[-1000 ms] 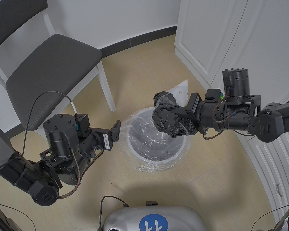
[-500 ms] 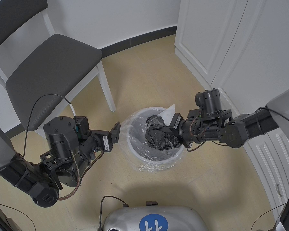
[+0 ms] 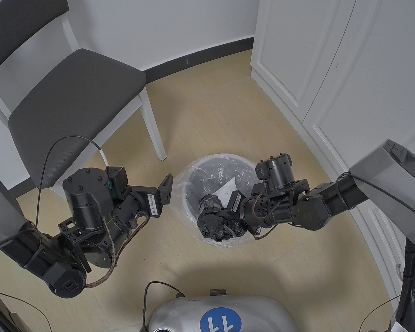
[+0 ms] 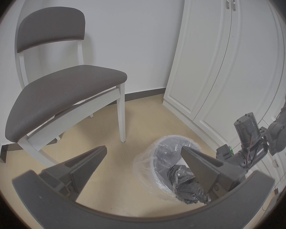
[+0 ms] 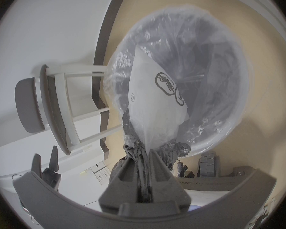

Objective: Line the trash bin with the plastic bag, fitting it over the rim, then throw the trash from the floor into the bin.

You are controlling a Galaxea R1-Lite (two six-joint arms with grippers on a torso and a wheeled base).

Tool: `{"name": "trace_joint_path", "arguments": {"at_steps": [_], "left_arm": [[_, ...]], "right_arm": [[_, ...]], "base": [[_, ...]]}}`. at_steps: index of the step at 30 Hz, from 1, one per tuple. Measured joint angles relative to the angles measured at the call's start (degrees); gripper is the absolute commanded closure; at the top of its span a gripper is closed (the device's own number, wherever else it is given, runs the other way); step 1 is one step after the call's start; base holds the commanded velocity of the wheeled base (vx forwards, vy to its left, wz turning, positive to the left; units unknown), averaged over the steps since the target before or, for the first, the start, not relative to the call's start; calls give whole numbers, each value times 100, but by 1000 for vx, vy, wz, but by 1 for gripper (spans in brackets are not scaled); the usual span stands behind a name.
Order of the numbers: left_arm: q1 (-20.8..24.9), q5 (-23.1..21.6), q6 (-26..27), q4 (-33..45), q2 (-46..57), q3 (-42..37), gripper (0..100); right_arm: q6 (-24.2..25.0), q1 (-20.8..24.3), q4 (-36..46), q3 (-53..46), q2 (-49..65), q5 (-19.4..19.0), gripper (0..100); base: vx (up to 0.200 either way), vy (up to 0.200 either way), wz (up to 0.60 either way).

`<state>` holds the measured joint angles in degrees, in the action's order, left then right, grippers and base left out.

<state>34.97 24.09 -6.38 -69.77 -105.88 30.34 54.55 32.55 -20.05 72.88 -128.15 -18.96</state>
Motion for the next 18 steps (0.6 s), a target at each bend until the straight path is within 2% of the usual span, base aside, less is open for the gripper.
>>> {"name": "trace_joint_path", "arguments": {"at_steps": [5, 18], "left_arm": [[0, 5, 4, -2, -7, -5, 0], [6, 2, 4, -2, -24, -30, 0]], "right_arm": [[5, 101, 7, -24, -24, -1, 100], [300, -358, -46, 480, -324, -6, 100]], "base": [[0, 0, 0], [0, 0, 0]]}}
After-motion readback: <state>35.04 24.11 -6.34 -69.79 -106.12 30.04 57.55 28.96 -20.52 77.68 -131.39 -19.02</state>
